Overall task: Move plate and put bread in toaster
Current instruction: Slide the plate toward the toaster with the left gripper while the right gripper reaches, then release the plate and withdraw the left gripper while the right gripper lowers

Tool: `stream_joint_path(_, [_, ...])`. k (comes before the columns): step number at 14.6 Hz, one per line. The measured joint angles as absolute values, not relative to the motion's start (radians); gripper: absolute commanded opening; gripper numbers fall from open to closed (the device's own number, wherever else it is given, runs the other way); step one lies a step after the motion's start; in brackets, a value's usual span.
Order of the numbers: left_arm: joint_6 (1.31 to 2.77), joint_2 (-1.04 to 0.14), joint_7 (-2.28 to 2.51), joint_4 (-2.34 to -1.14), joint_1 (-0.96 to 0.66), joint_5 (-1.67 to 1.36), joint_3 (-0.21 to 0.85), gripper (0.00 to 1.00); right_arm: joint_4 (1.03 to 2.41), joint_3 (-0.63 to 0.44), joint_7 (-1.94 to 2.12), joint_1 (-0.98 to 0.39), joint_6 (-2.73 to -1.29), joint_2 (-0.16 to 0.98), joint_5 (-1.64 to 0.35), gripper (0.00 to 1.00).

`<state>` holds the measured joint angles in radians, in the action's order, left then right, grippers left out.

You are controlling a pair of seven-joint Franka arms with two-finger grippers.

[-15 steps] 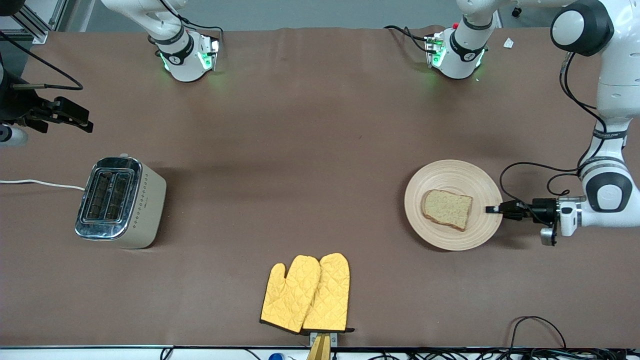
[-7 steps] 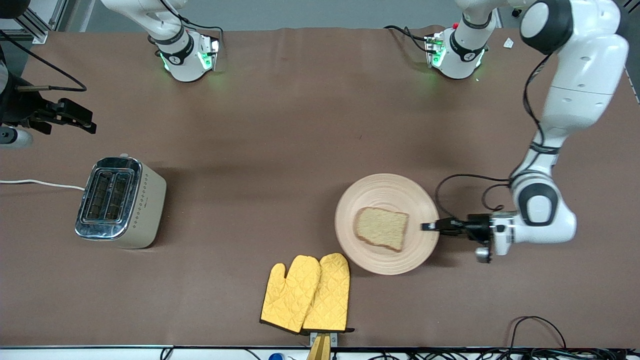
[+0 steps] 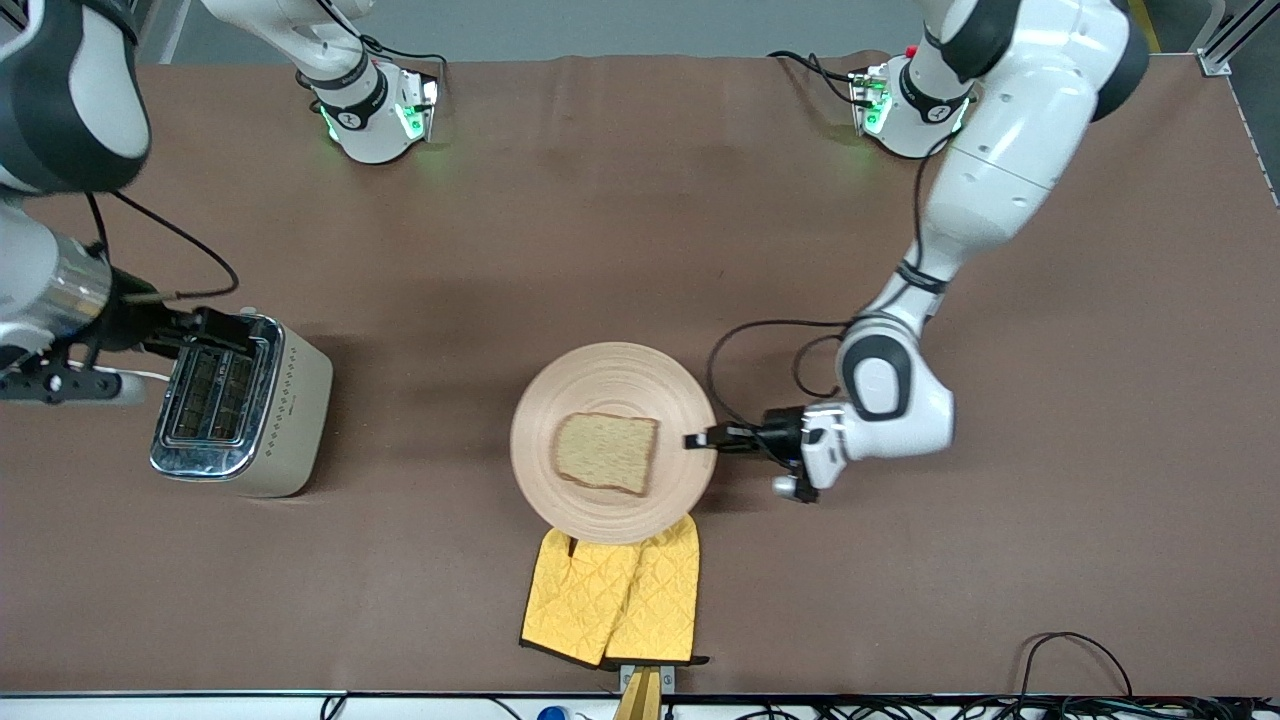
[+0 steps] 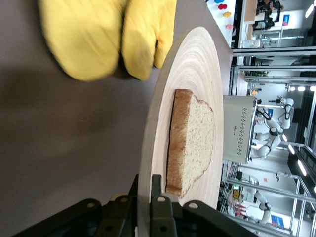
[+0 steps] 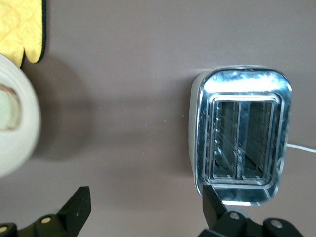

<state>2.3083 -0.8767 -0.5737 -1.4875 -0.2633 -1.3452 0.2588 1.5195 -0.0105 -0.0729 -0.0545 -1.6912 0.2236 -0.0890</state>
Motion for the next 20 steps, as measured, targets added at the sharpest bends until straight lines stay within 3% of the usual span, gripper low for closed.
stream_joint_path(8, [2.493, -1.006, -0.545, -1.384, -0.463, -1.403, 0.257, 0.0, 1.535, -0.009, -0.259, -0.166, -1.898, 0.37, -0.095, 1.0])
stream_joint_path(9, [2.493, -1.012, -0.556, -1.375, -0.466, -1.412, 0.259, 0.07, 1.538, -0.009, -0.273, -0.179, -1.942, 0.4, -0.095, 1.0])
stream_joint_path(10, [2.498, -1.014, -0.556, -1.371, -0.469, -1.412, 0.259, 0.56, 1.539, -0.009, -0.293, -0.196, -1.982, 0.43, -0.095, 1.0])
stream_joint_path(11, [2.499, -1.014, -0.551, -1.369, -0.471, -1.412, 0.259, 0.97, 1.539, -0.009, -0.312, -0.212, -2.017, 0.458, -0.095, 1.0])
stream_joint_path(17, [2.509, -0.994, -0.438, -1.351, -0.427, -1.391, 0.247, 1.0, 1.557, -0.01, -0.431, -0.286, -2.164, 0.592, -0.093, 1.0])
stream_joint_path(20, [2.442, -0.952, -0.35, -1.366, -0.342, -1.253, 0.245, 1.0, 1.566, -0.011, -0.49, -0.338, -2.199, 0.636, -0.092, 1.0])
